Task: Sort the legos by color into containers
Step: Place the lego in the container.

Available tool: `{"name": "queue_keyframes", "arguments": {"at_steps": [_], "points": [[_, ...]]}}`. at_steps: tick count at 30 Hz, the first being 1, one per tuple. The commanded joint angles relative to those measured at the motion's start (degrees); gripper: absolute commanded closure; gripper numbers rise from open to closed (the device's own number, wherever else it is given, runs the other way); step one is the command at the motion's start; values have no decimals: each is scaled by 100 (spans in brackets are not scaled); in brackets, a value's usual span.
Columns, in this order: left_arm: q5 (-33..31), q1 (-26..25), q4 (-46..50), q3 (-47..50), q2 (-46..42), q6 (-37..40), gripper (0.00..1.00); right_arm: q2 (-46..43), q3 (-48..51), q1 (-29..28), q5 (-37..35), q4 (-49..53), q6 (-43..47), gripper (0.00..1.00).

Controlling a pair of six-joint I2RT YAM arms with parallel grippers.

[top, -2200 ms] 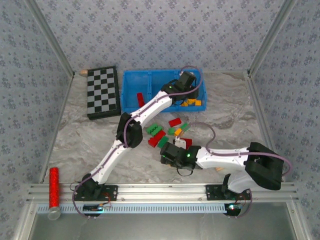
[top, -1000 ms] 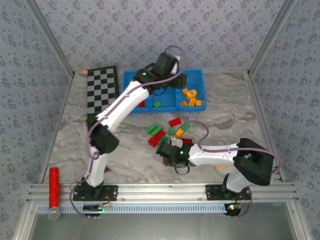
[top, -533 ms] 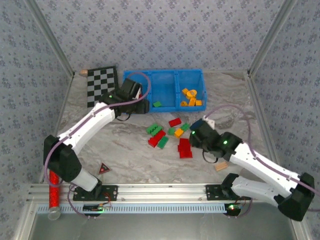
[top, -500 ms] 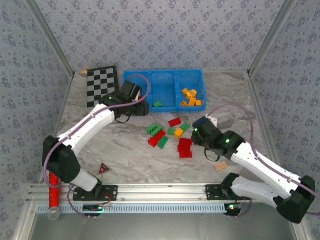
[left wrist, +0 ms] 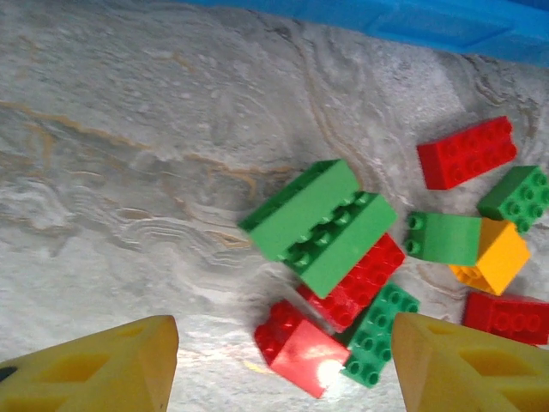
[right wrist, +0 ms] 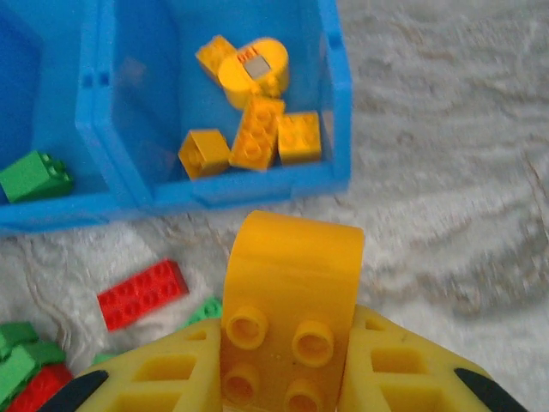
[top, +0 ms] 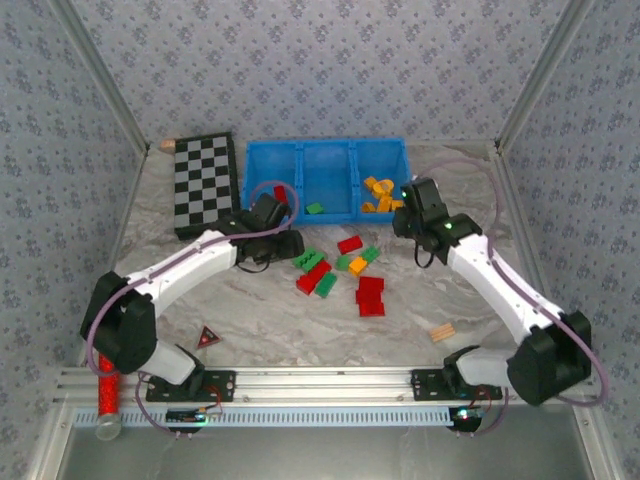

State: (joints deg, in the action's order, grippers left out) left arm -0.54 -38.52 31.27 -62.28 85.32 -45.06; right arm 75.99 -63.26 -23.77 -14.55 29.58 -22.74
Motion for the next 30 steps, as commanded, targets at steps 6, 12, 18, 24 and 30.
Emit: {"name": "queue_keyframes", "arguments": {"at_steps": [6,12,18,24,30], "points": [[-69,-507,-78,39,449,-708,33,1475,-1190,187,-29,-879,1120,70],[-168,-707,123,14,682,-827,32,2451,-1596,376,356,-1175,1228,70],[-158,-807,256,-21,954,-872,32,3218,-2029,413,507,-1198,1299,68],[-102,-807,266,-24,1211,-873,32,3575,-2181,464,652,-1207,1351,62],[-44,-808,213,-4,1451,-865,32,3506,-2166,467,655,-1160,1386,51]]}}
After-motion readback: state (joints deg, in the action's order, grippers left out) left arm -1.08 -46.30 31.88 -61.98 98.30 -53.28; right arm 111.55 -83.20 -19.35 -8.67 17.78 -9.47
